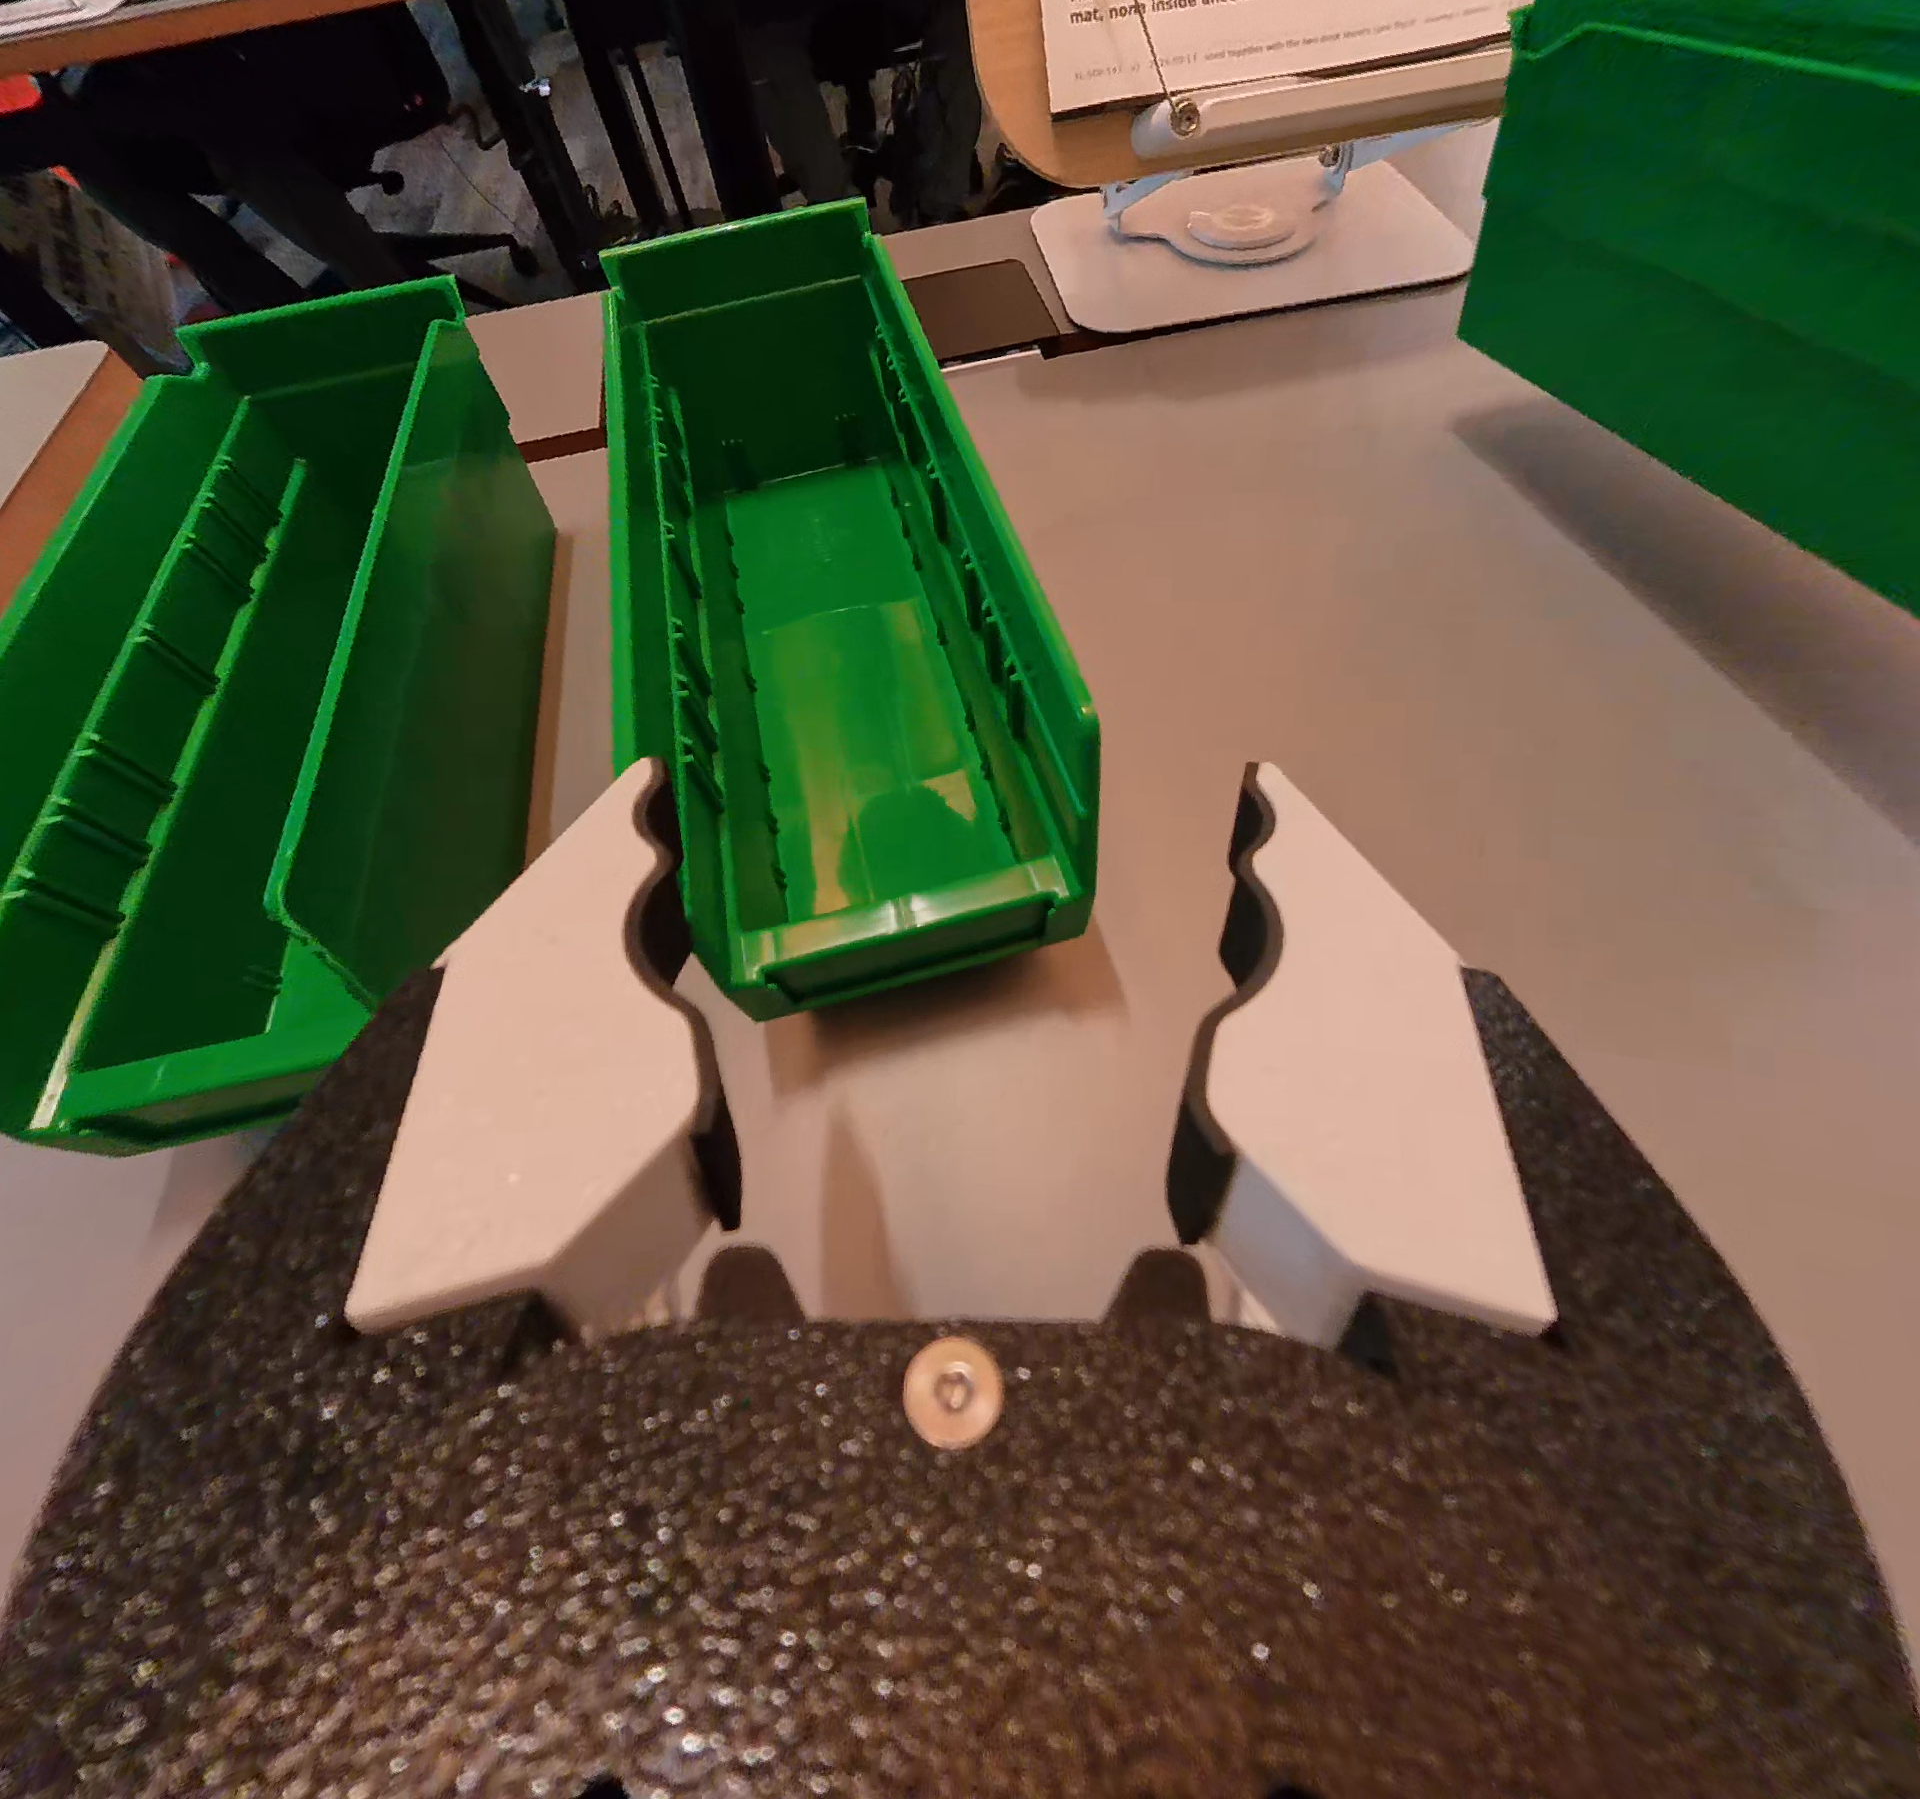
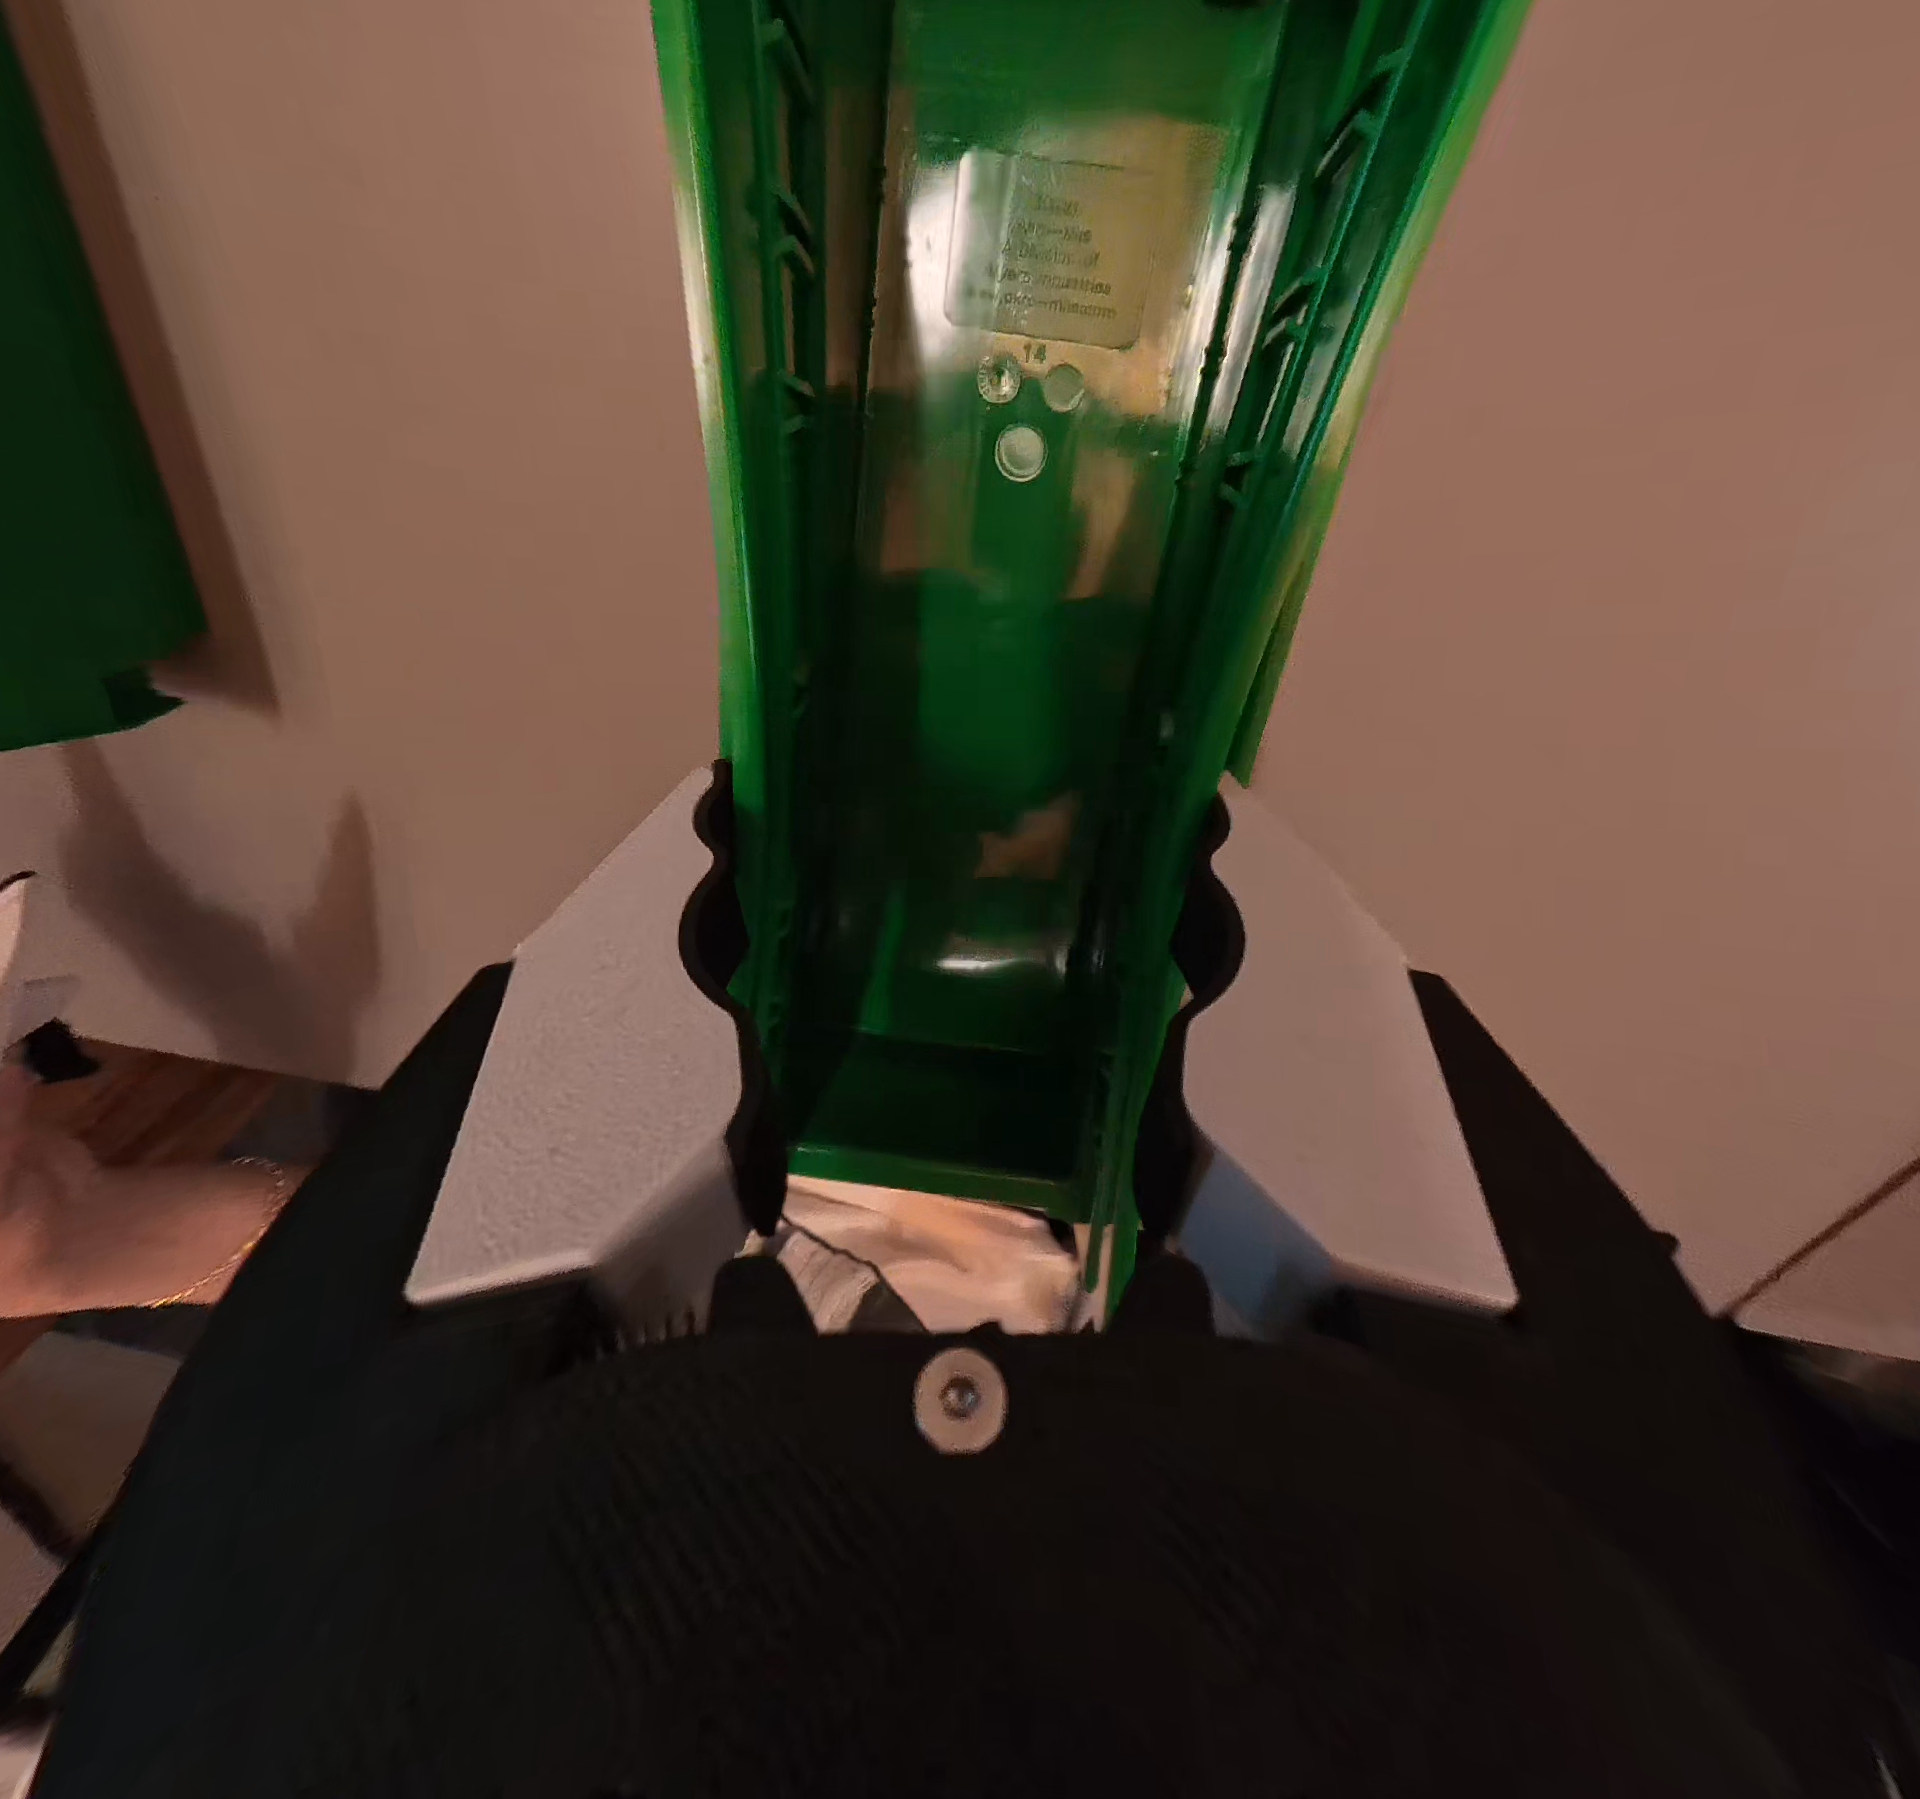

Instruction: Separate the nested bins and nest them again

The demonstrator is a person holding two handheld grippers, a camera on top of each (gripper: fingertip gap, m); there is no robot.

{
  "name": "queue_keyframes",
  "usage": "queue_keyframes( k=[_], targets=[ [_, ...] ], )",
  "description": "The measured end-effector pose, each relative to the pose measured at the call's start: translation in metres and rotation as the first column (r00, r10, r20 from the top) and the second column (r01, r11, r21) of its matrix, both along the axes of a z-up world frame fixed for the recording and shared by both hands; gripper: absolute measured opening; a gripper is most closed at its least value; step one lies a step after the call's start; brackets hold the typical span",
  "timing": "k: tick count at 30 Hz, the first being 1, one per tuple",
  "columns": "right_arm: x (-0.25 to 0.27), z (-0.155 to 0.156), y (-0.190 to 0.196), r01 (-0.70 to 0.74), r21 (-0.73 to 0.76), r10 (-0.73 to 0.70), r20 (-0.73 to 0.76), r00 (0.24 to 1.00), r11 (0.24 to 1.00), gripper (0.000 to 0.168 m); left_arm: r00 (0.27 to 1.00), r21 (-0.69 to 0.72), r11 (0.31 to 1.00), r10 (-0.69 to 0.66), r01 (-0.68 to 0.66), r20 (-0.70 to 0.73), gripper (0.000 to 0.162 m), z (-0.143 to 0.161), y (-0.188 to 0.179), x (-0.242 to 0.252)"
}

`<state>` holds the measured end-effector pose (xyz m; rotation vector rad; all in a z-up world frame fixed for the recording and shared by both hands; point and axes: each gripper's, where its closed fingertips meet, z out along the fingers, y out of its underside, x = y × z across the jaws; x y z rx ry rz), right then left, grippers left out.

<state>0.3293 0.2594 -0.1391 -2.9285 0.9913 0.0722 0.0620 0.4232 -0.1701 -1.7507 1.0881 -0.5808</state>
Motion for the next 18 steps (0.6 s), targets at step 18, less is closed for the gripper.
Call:
queue_keyframes(
  k=[18],
  targets=[
    [0.024,0.014,0.008,-0.093,-0.094,0.109,0.182,0.977,0.991,0.083,1.000,-0.010,1.000,0.016,-0.016,-0.010,0.104,-0.003,0.004,-0.003]
  ],
)
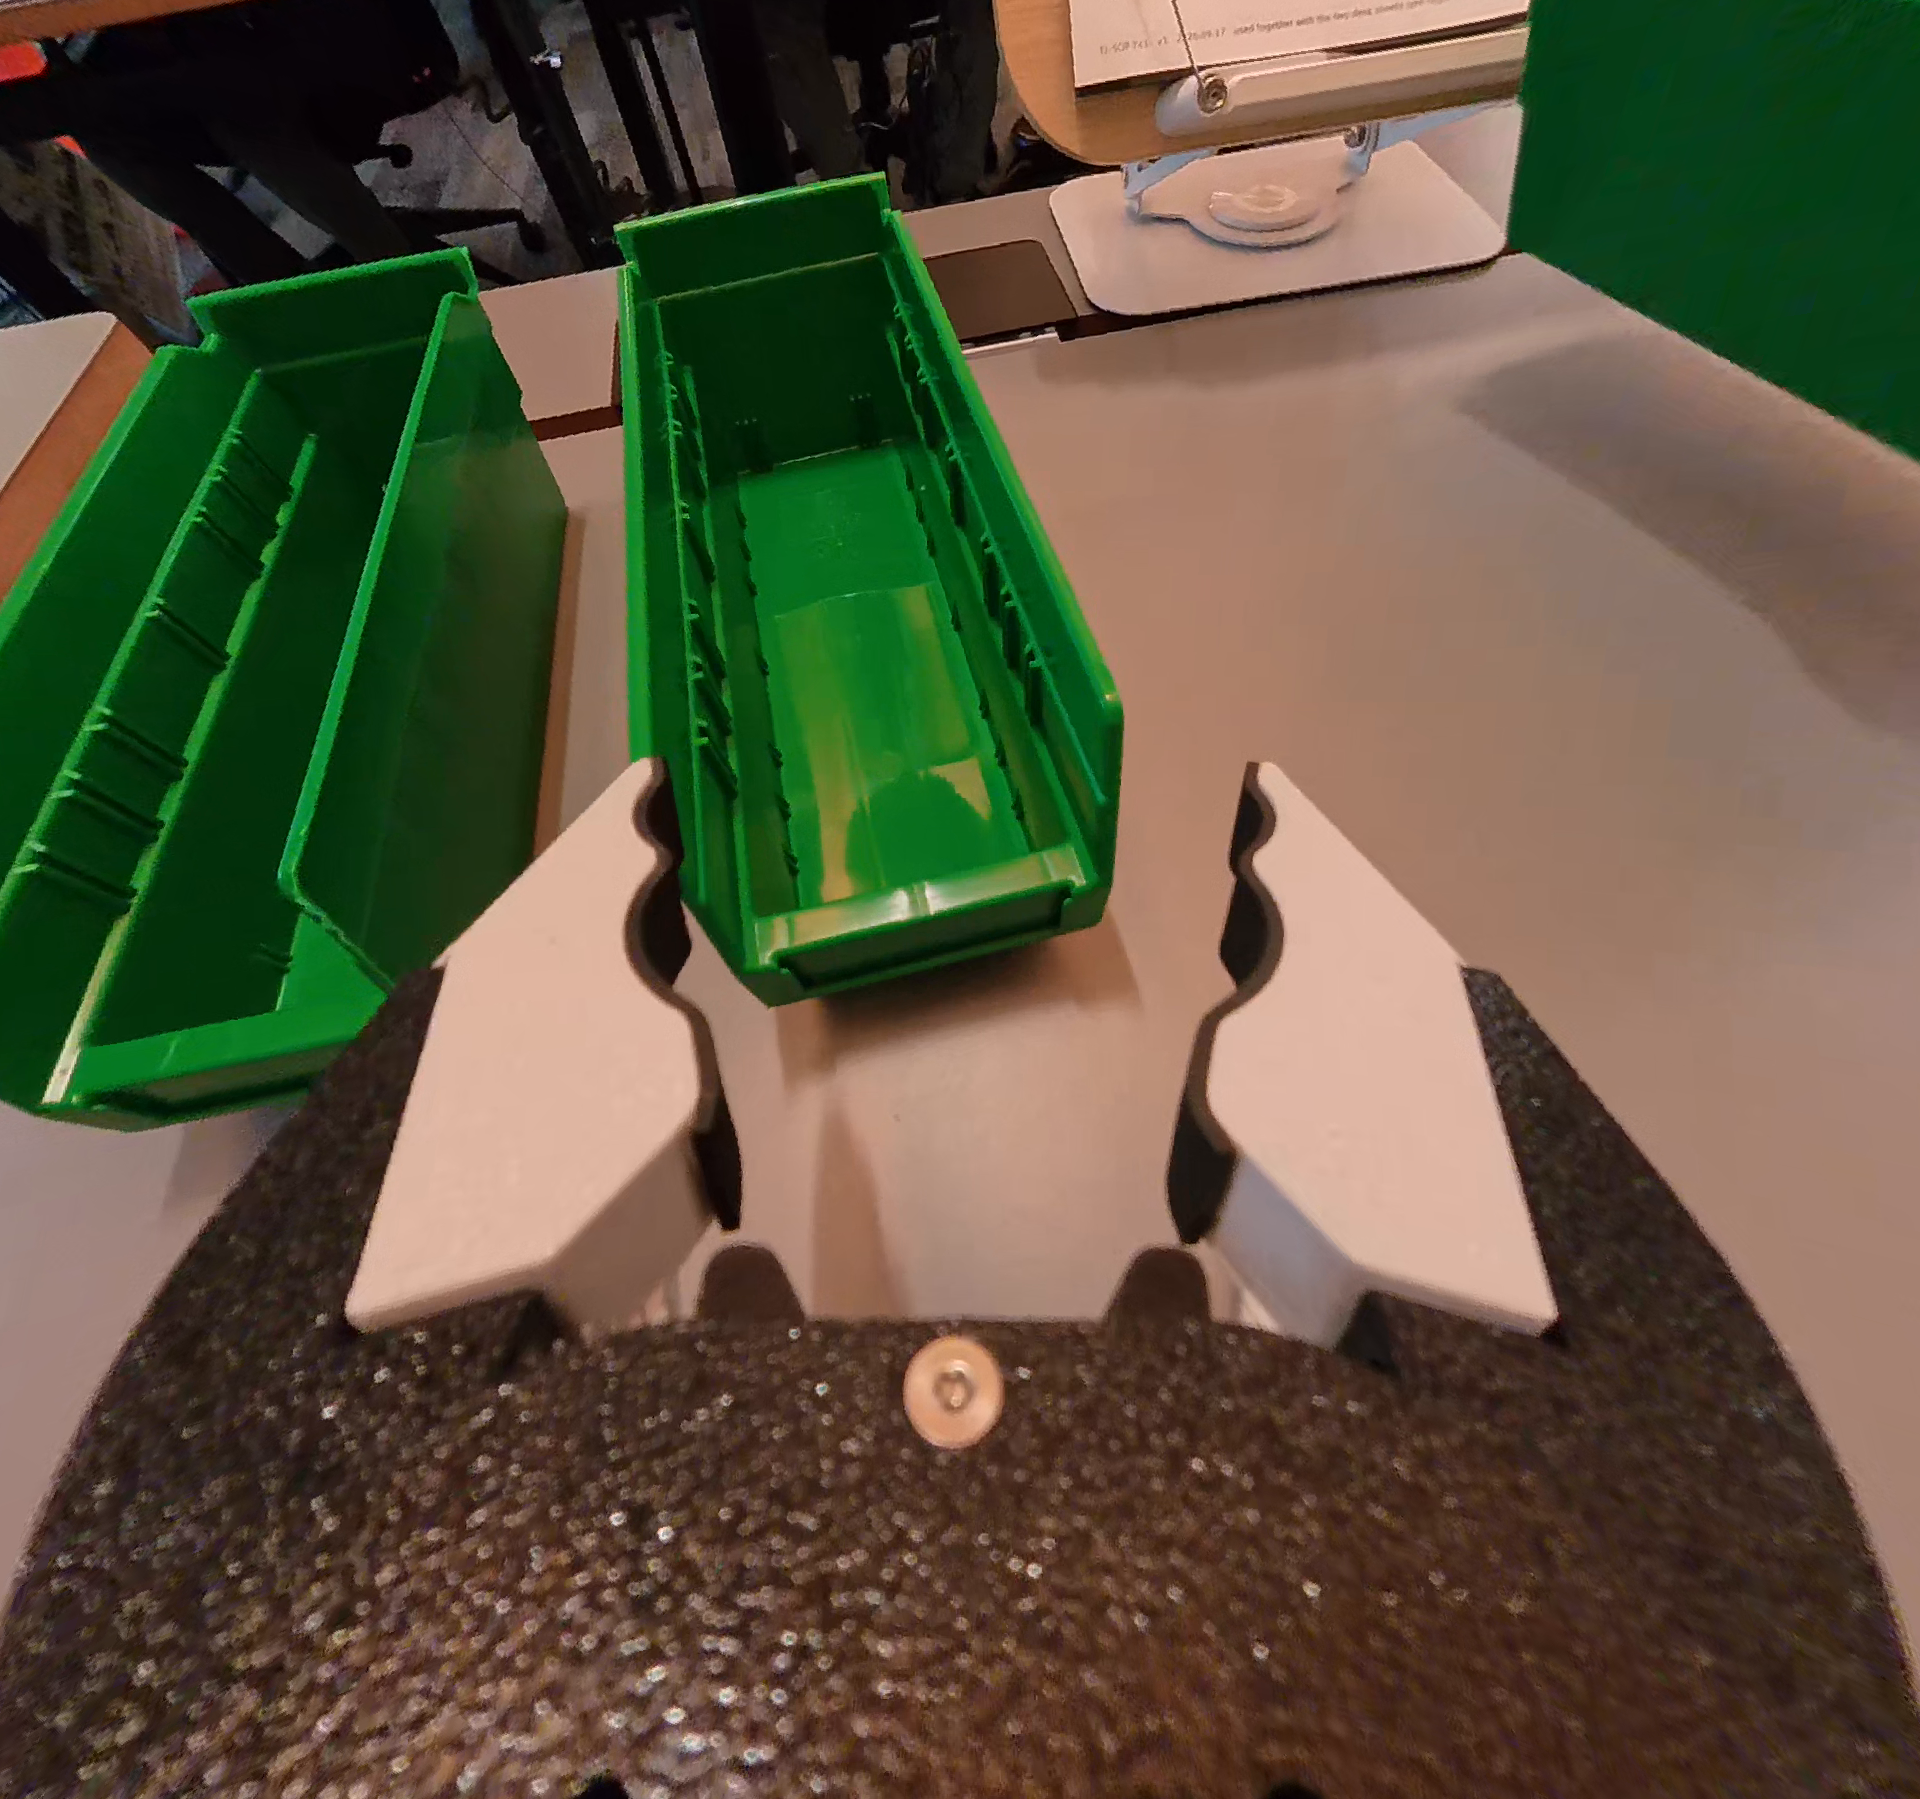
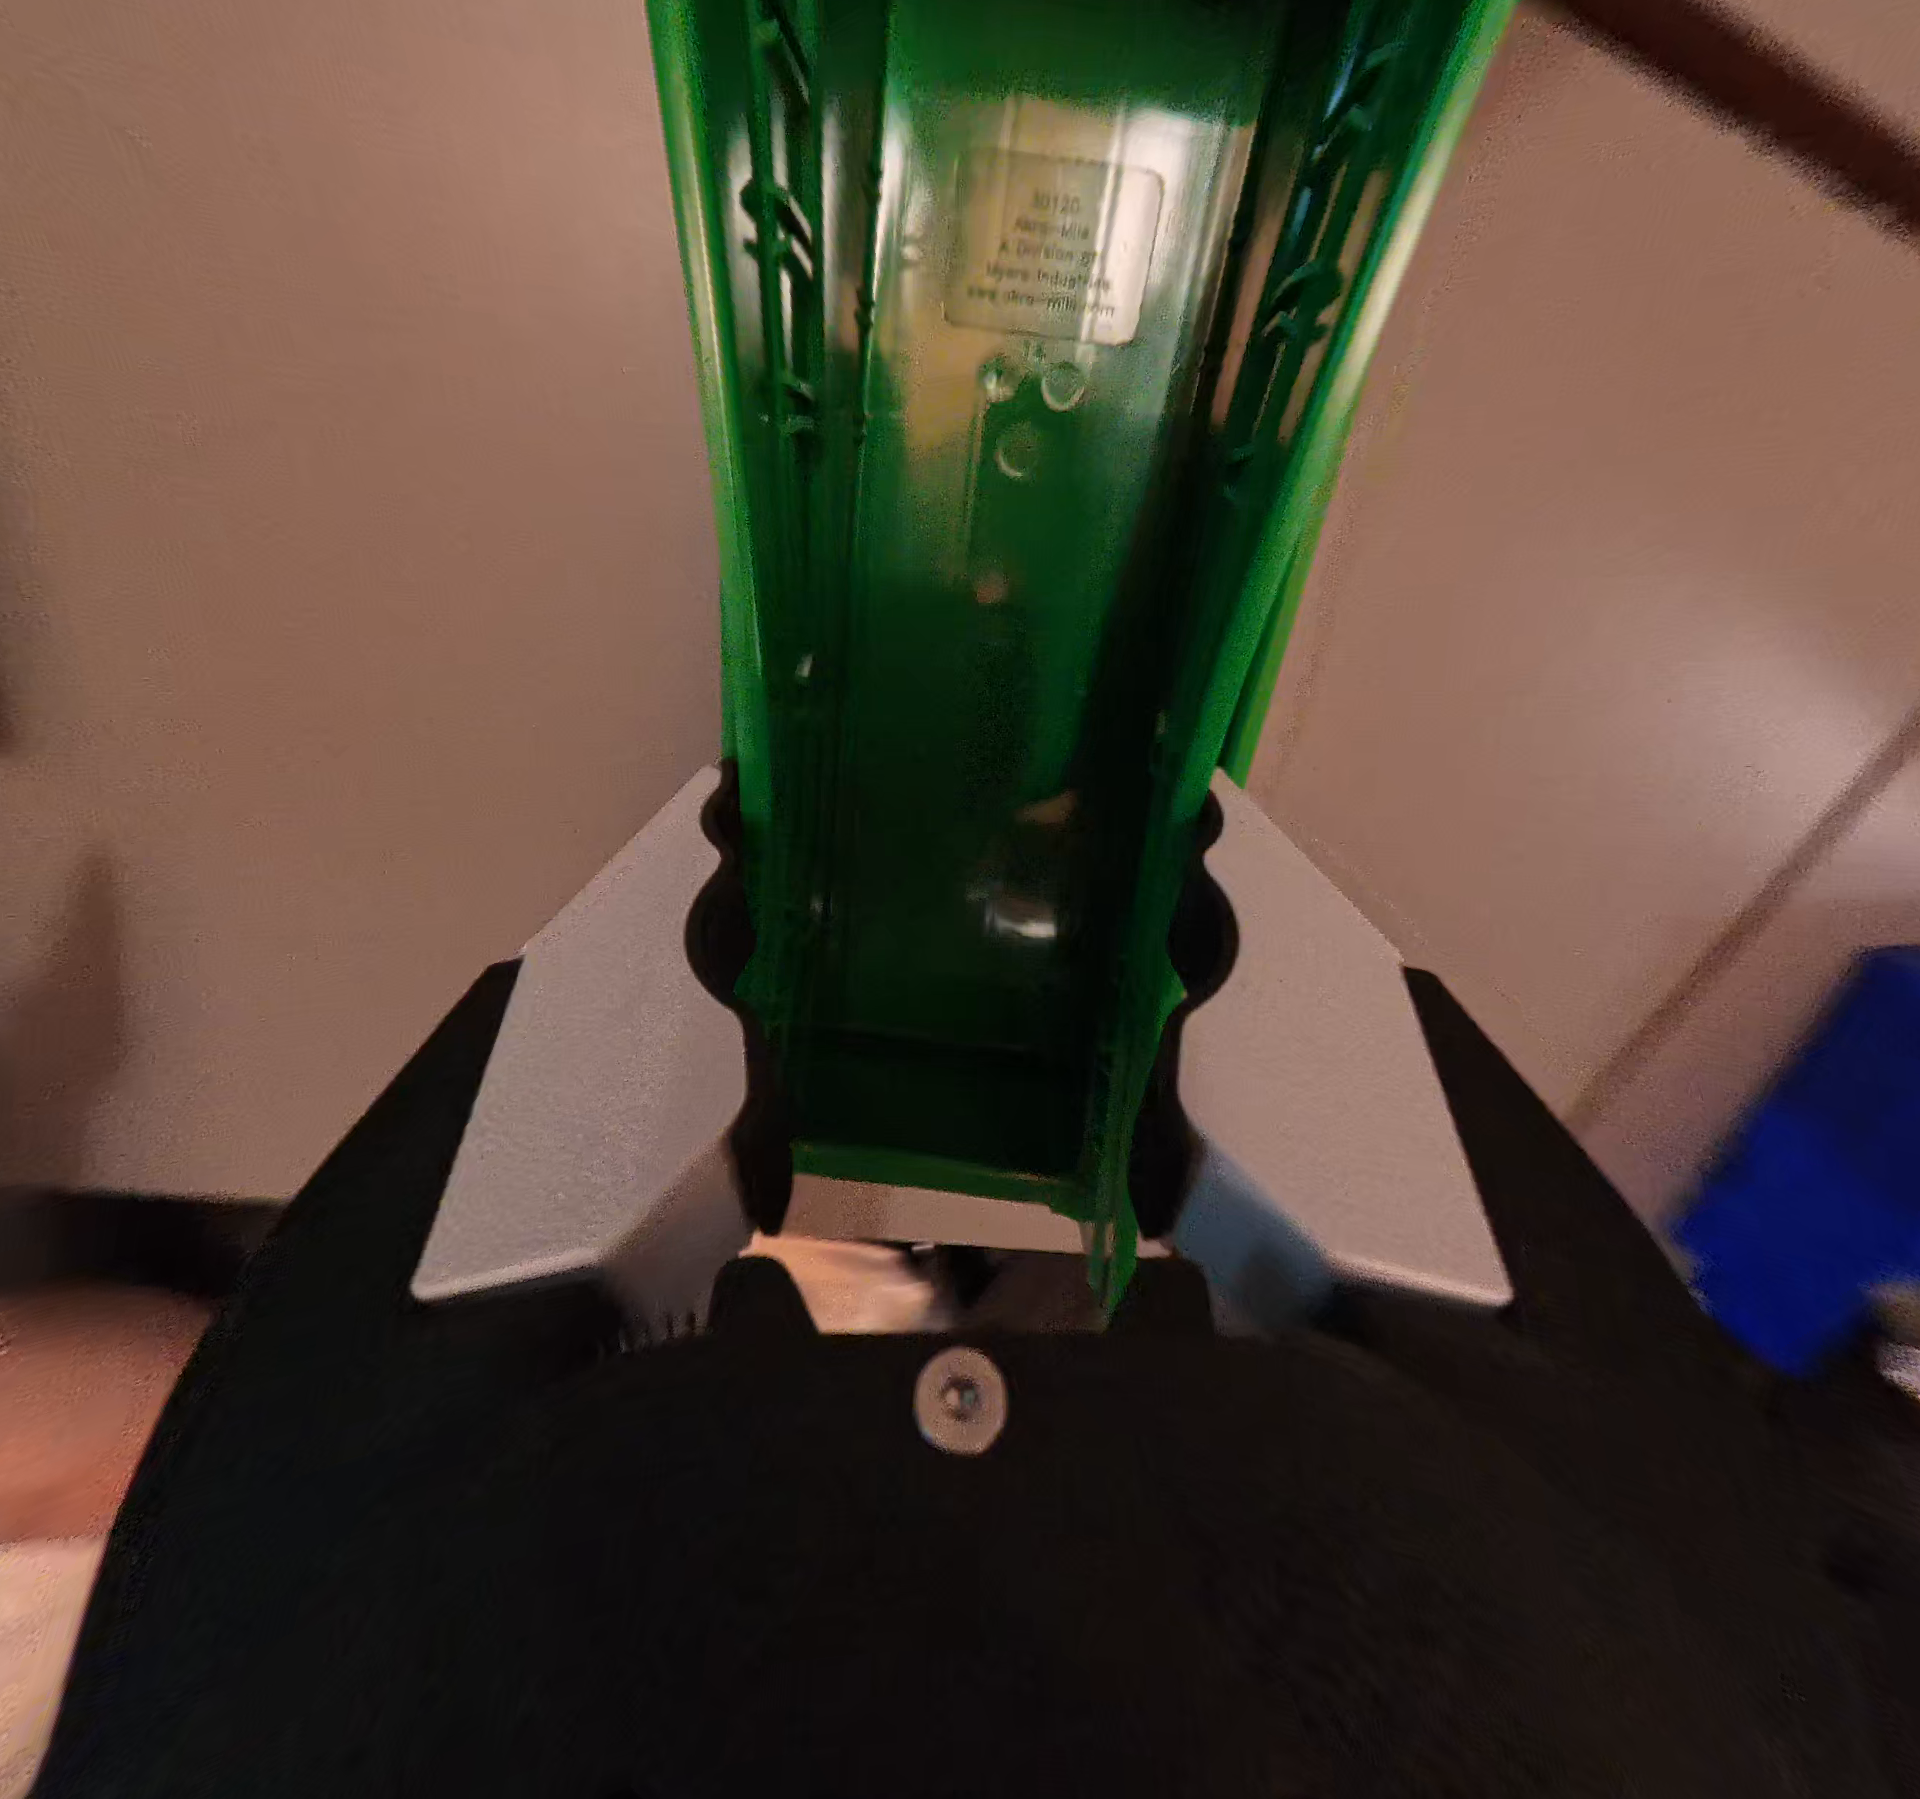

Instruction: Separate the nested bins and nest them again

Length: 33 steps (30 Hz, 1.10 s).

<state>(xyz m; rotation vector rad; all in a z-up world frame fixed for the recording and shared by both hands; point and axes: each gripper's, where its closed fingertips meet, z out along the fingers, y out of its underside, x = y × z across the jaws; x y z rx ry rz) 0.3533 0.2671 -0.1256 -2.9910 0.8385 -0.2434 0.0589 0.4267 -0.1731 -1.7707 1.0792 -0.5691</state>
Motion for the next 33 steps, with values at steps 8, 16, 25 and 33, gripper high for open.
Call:
queue_keyframes(
  k=[8,16,25,33],
  targets=[
    [-0.017,-0.007,0.010,0.079,0.143,-0.056,-0.158,0.986,0.987,0.081,1.000,0.012,1.000,0.002,-0.002,0.003,0.104,0.005,-0.002,-0.001],
    [-0.008,-0.009,0.001,0.071,0.116,-0.058,-0.107,0.993,0.991,0.081,1.000,0.051,0.999,0.008,-0.009,0.017,0.104,0.021,-0.007,-0.004],
    [0.005,-0.017,-0.014,0.046,0.010,-0.046,0.005,0.999,0.999,0.081,0.999,0.101,0.995,-0.026,0.022,0.039,0.104,0.041,-0.023,0.004],
    [-0.032,-0.025,0.012,0.065,0.112,-0.044,-0.177,0.983,0.992,0.086,0.990,0.068,0.992,-0.114,0.109,0.080,0.100,0.042,-0.051,0.031]
  ],
)
